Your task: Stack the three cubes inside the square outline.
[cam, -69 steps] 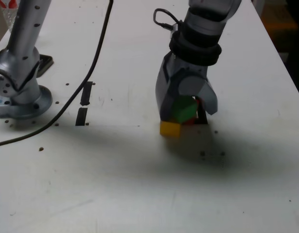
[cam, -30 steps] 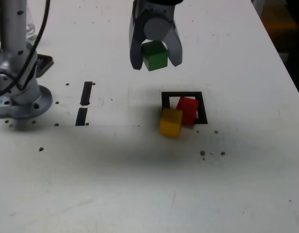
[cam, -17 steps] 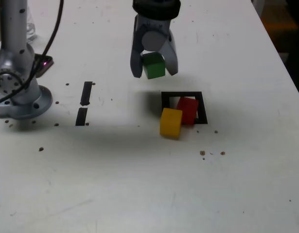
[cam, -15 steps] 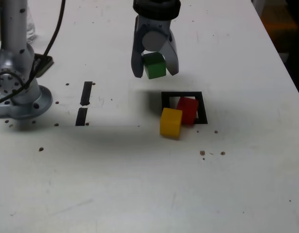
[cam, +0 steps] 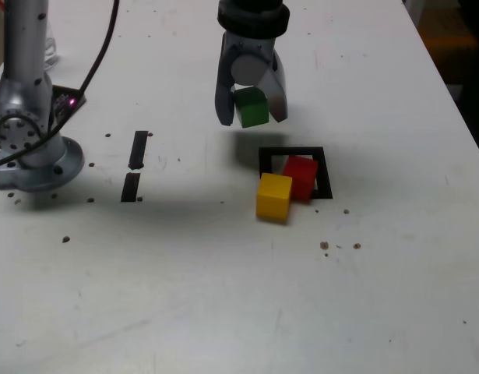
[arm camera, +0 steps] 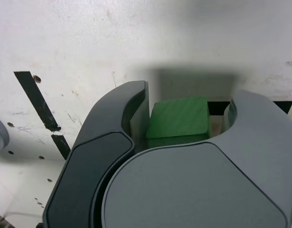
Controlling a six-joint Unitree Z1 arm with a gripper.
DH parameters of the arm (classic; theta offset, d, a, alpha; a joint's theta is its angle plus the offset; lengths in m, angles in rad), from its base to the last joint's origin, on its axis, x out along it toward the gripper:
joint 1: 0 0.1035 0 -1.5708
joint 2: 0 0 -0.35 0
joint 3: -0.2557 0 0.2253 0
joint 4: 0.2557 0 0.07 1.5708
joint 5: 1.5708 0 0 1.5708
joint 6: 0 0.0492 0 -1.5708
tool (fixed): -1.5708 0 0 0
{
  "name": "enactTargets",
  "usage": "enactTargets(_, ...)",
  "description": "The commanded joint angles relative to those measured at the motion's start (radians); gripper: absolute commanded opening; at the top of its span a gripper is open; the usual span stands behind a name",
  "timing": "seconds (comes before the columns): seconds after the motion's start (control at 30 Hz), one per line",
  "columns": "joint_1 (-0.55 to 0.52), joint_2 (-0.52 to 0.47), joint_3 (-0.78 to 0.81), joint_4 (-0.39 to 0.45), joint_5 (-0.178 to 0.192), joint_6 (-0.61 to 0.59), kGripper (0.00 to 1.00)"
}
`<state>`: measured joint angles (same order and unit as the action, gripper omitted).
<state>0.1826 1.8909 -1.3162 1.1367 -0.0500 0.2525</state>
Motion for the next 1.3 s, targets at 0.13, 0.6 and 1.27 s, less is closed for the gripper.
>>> enactTargets(0.13,0.016,0.015,0.007,-0.016,0.011,0.031,0.37)
enactTargets(0.6,0.035,0.033,0.047,-0.084,0.026,0.101,0.69)
enactTargets(1.27,0.032,-0.027,0.038,-0.097,0.03,0.143,0.82)
